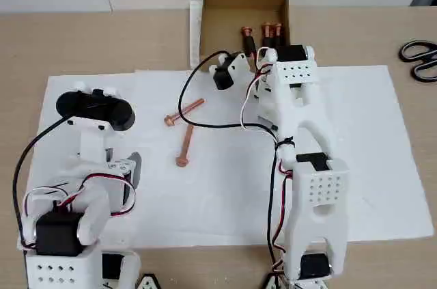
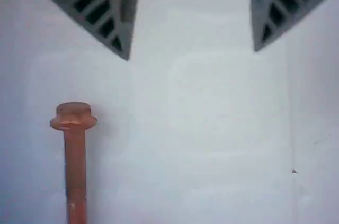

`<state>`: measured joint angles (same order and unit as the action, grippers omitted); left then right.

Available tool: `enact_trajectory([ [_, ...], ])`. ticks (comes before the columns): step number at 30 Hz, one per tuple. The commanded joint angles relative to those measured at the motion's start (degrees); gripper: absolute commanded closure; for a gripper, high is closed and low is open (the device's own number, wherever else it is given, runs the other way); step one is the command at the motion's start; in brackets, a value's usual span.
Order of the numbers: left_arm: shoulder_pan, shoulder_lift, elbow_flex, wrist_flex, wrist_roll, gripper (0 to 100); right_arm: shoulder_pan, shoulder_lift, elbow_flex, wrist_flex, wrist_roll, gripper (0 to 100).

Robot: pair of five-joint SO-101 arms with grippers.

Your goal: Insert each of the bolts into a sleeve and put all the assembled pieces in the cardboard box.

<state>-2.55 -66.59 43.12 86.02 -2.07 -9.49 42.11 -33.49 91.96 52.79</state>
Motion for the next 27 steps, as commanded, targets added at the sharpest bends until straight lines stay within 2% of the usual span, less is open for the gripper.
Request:
enact_trajectory([
  [1,0.09,-0.35,-1.71,-0.09,-0.53,86,-0.04,1.89,0.70,3.56,-4.40,98.7],
  [5,-0.18,-0.35,-1.71,0.00,-0.53,86,-0.04,-0.40,0.79,3.91,-7.65,98.5],
  [17,-0.18,-0.35,-1.71,0.00,-0.53,86,-0.22,-3.38,0.79,4.44,-9.76,98.3],
  [22,0.09,-0.35,-1.71,0.00,-0.53,86,-0.57,-3.65,0.79,4.53,-10.11,91.8],
  [27,0.09,-0.35,-1.71,0.00,-0.53,86,-2.24,-4.53,0.79,5.05,-10.02,91.6],
])
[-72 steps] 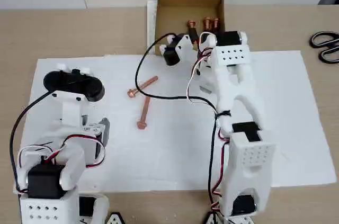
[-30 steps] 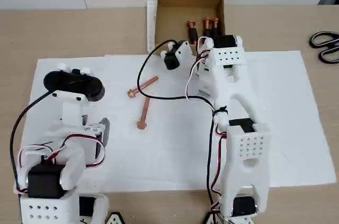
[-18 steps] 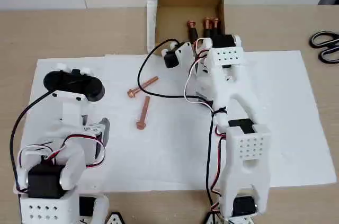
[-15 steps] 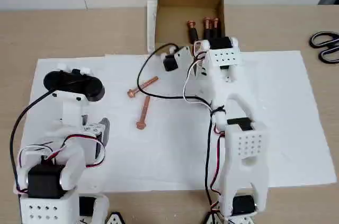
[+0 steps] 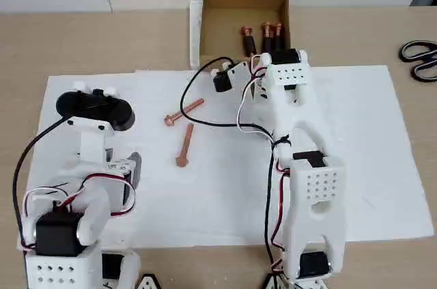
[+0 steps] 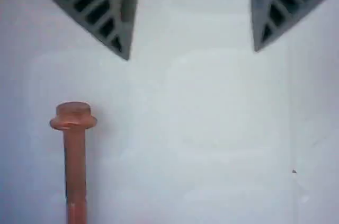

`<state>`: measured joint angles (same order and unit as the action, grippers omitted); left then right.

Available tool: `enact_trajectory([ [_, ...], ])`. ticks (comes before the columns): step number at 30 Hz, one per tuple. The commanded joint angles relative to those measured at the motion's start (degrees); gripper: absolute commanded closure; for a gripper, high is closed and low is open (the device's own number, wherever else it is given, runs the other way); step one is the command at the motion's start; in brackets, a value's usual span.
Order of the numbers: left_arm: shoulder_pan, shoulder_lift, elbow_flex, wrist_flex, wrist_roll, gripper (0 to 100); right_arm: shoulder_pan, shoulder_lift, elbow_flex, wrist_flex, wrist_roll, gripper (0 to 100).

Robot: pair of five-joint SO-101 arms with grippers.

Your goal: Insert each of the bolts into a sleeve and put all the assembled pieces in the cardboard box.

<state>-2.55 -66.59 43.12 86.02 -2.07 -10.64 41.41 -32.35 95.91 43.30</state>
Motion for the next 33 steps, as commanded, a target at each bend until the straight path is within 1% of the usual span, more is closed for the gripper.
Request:
enact_trajectory([
  [1,0.09,-0.35,-1.71,0.00,-0.53,86,-1.54,-5.23,-0.35,1.19,-0.62,91.6],
  [9,0.09,-0.35,-1.71,0.00,-0.53,86,-1.27,-24.66,1.58,1.19,-0.62,91.3],
  [13,0.09,-0.35,-1.71,0.00,-0.53,86,-0.22,-28.35,2.99,0.84,-0.44,91.3],
  [17,0.09,-0.35,-1.71,0.00,-0.53,86,4.53,-27.74,2.81,-0.66,-0.26,91.0],
  [19,0.09,-0.35,-1.71,0.00,-0.53,86,7.43,-26.59,2.81,-2.15,-0.26,88.6],
  [22,0.09,-0.35,-1.71,-0.09,-0.53,86,9.89,-24.31,2.81,-3.56,0.53,83.5],
  [26,0.09,-0.35,-1.71,-0.09,-0.53,86,10.24,-20.97,2.81,-4.97,3.69,78.9],
  [33,-0.18,-0.35,-1.71,-0.09,-0.53,86,10.15,-14.37,2.81,-14.55,3.87,72.5],
])
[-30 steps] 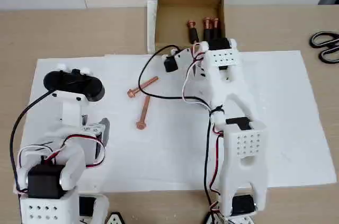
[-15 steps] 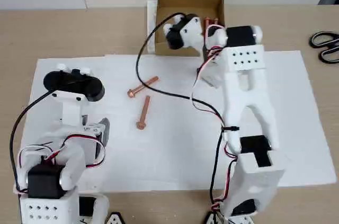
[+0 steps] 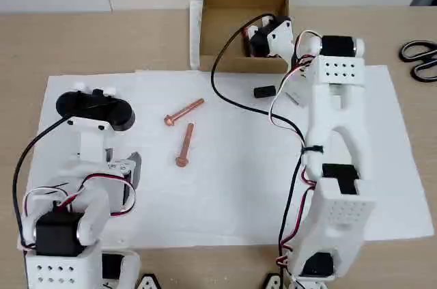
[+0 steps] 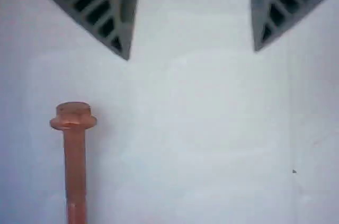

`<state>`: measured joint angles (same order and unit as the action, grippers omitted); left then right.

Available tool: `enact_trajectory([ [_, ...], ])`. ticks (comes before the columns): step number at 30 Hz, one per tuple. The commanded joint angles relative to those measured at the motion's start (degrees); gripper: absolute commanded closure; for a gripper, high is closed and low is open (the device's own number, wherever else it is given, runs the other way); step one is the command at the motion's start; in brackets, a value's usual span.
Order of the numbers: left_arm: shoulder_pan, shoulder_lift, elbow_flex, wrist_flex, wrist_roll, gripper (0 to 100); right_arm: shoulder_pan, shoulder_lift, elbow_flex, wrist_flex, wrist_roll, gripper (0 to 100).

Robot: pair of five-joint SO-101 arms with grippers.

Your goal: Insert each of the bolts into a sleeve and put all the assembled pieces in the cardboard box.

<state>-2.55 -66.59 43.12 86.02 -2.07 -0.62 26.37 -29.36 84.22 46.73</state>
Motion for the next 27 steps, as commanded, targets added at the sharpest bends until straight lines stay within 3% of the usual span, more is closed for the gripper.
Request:
enact_trajectory([
  [1,-0.18,-0.35,-1.71,-0.09,-0.53,86,0.13,1.45,-0.18,-3.56,0.44,71.8],
  [27,-0.18,-0.26,-1.71,-0.18,-0.53,86,-0.13,18.24,-0.26,-17.89,0.44,71.4],
])
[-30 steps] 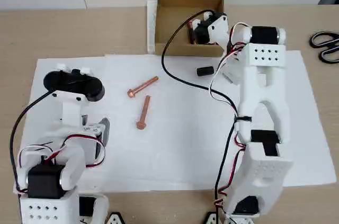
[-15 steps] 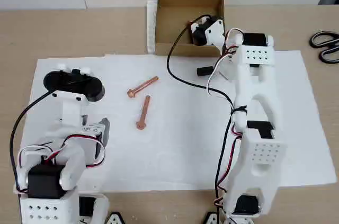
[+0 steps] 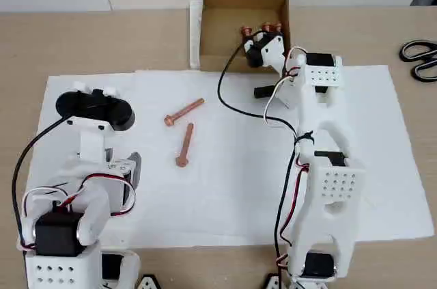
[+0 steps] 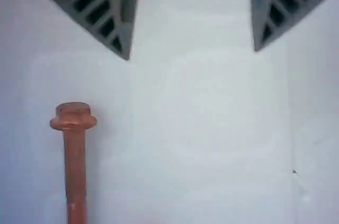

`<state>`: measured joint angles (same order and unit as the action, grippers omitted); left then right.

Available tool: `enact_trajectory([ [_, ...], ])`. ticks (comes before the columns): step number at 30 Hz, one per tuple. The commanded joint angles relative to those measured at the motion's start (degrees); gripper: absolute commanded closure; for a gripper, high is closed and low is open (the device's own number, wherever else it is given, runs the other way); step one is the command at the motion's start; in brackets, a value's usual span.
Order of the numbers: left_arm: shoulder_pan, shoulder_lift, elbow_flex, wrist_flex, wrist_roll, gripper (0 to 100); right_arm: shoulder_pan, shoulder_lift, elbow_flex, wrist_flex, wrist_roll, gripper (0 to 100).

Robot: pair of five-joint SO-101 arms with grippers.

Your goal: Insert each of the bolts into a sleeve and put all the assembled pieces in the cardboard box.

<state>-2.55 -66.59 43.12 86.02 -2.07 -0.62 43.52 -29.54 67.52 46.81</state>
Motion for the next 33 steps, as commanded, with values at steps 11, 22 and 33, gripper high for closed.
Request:
enact_trajectory([
  [11,0.09,-0.26,-1.63,-0.18,-0.53,86,-0.31,2.68,0.00,-0.48,0.09,76.8],
  [22,0.09,-0.26,-1.01,-0.70,-0.53,86,0.31,2.24,0.00,1.80,0.00,85.6],
  [33,0.09,-0.26,-1.01,-0.70,-0.53,86,0.48,1.19,-3.78,9.10,0.00,99.5],
])
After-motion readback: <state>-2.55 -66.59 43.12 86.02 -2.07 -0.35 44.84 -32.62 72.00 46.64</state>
